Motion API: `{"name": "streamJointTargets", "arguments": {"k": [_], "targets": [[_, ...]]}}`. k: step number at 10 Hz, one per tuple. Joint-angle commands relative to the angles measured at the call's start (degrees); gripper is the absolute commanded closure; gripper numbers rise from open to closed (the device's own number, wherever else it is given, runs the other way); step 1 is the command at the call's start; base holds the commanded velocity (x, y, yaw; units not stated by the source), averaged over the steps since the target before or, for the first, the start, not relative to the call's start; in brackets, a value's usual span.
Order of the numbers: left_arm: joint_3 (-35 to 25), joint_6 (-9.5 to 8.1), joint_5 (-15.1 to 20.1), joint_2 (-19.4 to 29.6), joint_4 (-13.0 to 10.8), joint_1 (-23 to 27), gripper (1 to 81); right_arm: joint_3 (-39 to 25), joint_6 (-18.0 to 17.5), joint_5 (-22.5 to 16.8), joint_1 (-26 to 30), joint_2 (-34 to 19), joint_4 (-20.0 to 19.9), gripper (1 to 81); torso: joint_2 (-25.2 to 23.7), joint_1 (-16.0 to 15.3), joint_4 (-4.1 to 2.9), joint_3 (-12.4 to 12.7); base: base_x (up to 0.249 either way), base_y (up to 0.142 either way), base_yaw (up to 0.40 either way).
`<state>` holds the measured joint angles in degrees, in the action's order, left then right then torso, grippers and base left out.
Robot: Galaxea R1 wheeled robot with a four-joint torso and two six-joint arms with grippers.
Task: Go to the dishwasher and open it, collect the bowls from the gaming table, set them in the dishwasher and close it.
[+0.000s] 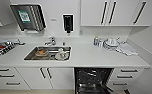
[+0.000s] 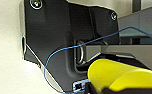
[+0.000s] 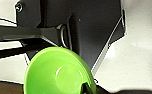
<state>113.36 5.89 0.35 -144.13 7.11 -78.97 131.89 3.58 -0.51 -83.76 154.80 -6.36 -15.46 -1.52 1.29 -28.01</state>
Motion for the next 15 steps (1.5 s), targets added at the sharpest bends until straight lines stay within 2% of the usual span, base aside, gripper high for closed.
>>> {"name": "streamJointTargets", "arguments": {"k": [1,3,6,8,10,13,14,15], "targets": [[-5.0,-2.11,3.9,6.7,0.8,5.6,81.1,-0.9,0.0,-4.0,1.4,-1.6,-0.1,81.1,0.0,0.0,0.00,0.0,0.000,0.000,0.000],[-5.6,-2.55,5.3,8.1,2.4,10.4,81.1,-0.9,0.0,-3.8,1.6,-1.6,-0.3,81.1,0.0,0.0,0.00,0.0,0.000,0.000,0.000],[-7.4,-2.64,10.5,8.9,3.4,16.8,81.1,-1.2,0.0,-3.6,1.5,-1.6,-0.3,81.1,0.0,0.0,0.00,-0.1,0.000,0.000,0.000],[-8.2,-2.64,12.8,9.3,3.5,21.0,81.1,-2.3,0.0,-3.6,1.6,-1.9,-0.2,81.1,0.0,0.0,0.00,-5.6,0.000,0.000,0.000],[-11.1,-2.81,15.7,11.2,3.7,26.1,81.1,-3.1,0.0,-3.4,1.5,-2.3,-0.2,81.1,0.0,0.0,0.00,-7.6,0.000,0.000,0.000],[-13.9,-4.83,22.2,12.3,4.0,34.7,81.1,-3.8,0.0,-3.4,1.5,-2.7,-0.3,81.1,0.1,-0.1,0.00,-12.7,0.000,0.000,0.000],[-14.6,-5.88,23.3,12.5,3.9,36.9,81.1,-4.2,0.0,-3.4,1.6,-3.0,-0.3,81.1,0.1,-0.1,0.00,-9.9,0.000,0.000,0.000],[-15.5,-6.50,24.4,12.5,3.9,39.4,81.1,-4.3,0.0,-3.4,1.6,-3.2,-0.4,81.1,0.1,-0.1,0.00,-11.1,0.000,0.000,0.000]]}}
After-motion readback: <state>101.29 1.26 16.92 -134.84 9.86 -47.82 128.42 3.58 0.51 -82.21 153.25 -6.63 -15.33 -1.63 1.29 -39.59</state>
